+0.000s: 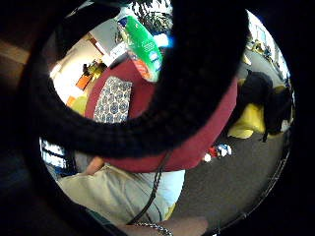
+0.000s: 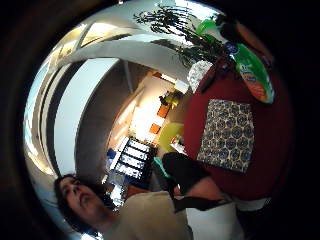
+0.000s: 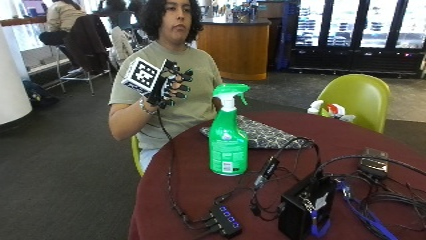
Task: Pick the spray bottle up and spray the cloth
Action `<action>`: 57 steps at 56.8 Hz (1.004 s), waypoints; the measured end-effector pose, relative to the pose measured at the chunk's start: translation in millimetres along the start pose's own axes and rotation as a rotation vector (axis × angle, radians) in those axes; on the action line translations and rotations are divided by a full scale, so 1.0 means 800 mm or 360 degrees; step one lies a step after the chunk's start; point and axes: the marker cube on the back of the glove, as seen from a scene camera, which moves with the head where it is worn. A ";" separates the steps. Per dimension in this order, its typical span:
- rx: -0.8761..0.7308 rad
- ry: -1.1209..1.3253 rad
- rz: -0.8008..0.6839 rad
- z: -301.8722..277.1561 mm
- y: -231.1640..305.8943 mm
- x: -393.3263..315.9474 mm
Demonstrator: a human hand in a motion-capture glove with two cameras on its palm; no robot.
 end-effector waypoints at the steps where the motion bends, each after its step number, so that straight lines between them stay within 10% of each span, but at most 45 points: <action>1: -0.0003 0.0002 -0.0003 -0.001 0.001 0.000; 57: 0.0119 -0.0302 0.0259 0.069 -0.262 0.106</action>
